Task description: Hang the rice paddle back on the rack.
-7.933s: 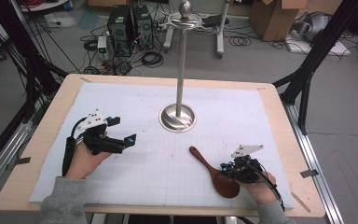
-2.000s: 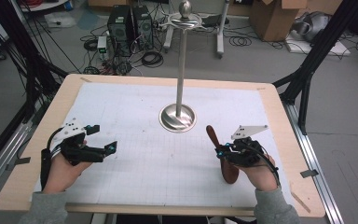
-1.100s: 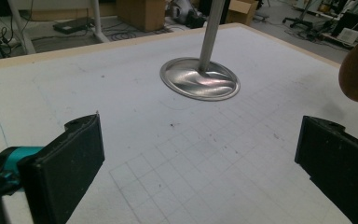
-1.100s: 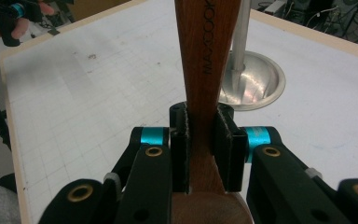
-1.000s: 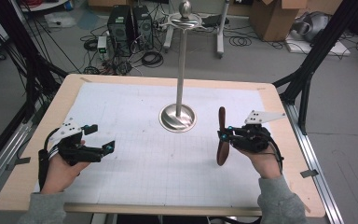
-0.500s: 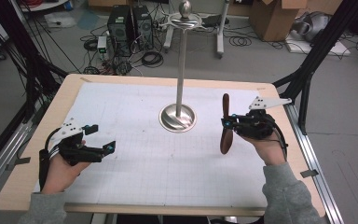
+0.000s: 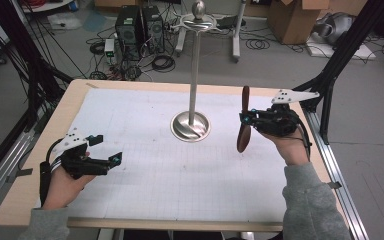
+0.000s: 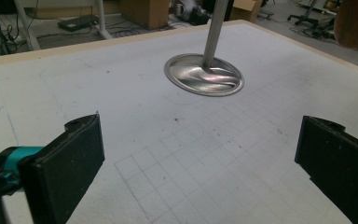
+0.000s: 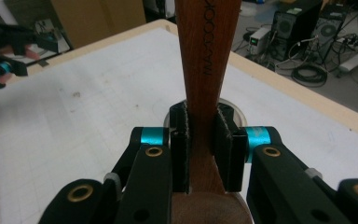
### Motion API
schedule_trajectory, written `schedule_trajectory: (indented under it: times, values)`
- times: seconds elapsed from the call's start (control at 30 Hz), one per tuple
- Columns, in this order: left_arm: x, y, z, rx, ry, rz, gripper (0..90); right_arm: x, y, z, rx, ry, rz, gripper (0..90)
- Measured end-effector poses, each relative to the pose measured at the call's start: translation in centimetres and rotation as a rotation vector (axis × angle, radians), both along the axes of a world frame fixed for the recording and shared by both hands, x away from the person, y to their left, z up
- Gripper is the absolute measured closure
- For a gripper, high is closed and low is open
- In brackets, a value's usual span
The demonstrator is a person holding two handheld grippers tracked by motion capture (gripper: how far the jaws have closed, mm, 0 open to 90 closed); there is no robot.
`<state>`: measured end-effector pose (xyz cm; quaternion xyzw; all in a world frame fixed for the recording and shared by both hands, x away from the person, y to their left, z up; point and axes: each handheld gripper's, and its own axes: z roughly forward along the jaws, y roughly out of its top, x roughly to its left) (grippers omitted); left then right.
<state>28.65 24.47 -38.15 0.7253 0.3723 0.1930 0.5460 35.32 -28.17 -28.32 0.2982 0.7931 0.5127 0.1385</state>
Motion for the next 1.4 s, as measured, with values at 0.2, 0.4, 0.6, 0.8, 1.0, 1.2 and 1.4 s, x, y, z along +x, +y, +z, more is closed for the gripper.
schedule_trajectory:
  times: [0.2,0.4,0.6,0.8,1.0,1.2,1.4]
  values:
    - [-0.6,0.7,0.1,-0.004,-0.01,0.014,1.8,0.6,-0.5,1.2,0.012,-0.016,0.0,77.5]
    - [-1.3,1.8,0.5,-0.04,-0.024,0.04,1.7,1.4,-0.4,1.9,0.011,-0.014,0.004,77.5]
    - [-1.3,1.4,0.1,-0.026,-0.011,0.034,1.7,2.0,0.1,2.5,0.022,-0.02,0.011,77.5]
    - [-1.8,1.9,0.0,-0.021,-0.008,0.045,1.8,2.5,0.5,3.4,0.018,-0.037,0.015,77.6]
    - [-2.2,2.1,0.5,-0.048,-0.026,0.048,1.7,3.4,0.9,4.1,0.022,-0.029,0.01,77.6]
    - [-2.3,1.9,0.3,-0.034,-0.019,0.042,1.8,4.1,1.6,4.6,0.039,-0.036,0.011,77.6]
    - [-2.2,1.5,-0.3,-0.019,-0.001,0.029,1.7,4.5,2.3,5.4,0.059,-0.043,0.011,77.6]
